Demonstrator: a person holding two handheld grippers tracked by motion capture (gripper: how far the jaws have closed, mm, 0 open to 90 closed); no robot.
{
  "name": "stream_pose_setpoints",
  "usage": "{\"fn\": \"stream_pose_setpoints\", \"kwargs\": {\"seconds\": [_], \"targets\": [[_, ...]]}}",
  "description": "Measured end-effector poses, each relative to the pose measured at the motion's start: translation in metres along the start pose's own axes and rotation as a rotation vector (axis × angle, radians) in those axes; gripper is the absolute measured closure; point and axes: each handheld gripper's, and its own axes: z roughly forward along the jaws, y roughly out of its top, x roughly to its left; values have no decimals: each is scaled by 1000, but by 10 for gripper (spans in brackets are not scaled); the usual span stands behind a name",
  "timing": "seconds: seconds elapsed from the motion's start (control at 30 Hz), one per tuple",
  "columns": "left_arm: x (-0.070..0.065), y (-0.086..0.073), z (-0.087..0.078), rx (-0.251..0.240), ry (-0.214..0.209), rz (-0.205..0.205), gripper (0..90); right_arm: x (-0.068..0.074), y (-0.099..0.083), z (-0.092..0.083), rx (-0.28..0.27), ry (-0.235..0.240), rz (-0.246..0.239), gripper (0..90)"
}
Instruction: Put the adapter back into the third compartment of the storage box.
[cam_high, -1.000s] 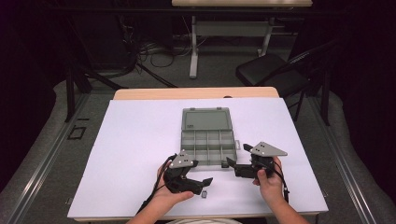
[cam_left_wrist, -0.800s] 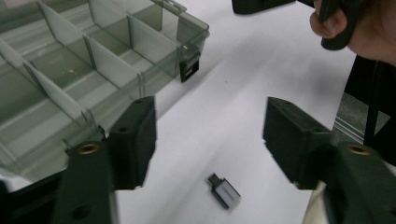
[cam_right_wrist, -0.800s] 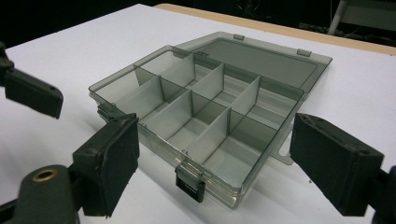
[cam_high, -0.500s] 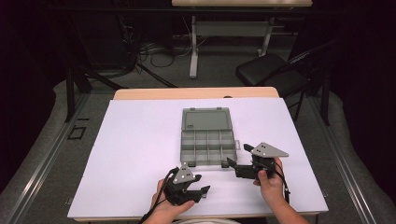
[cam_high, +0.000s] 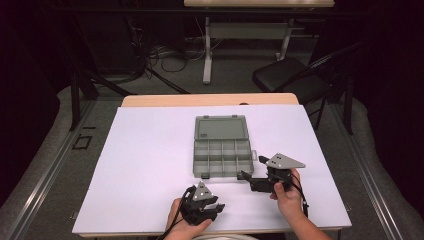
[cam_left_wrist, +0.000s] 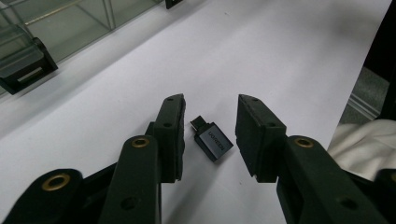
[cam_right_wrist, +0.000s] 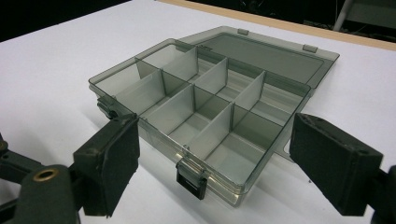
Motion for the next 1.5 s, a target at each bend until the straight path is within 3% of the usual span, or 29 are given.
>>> {"fn": "stream_pose_setpoints", "kwargs": {"seconds": [0.63,1.2,1.5], "targets": [[-5,-2,5,22,28,-4,659,-2,-1,1,4,17,23,170],[-5,-3,5,28,75,38,759,-4,-1,1,6,19,27,177],[-6,-2,5,27,70,35,768,-4,-2,2,5,19,29,177]]}}
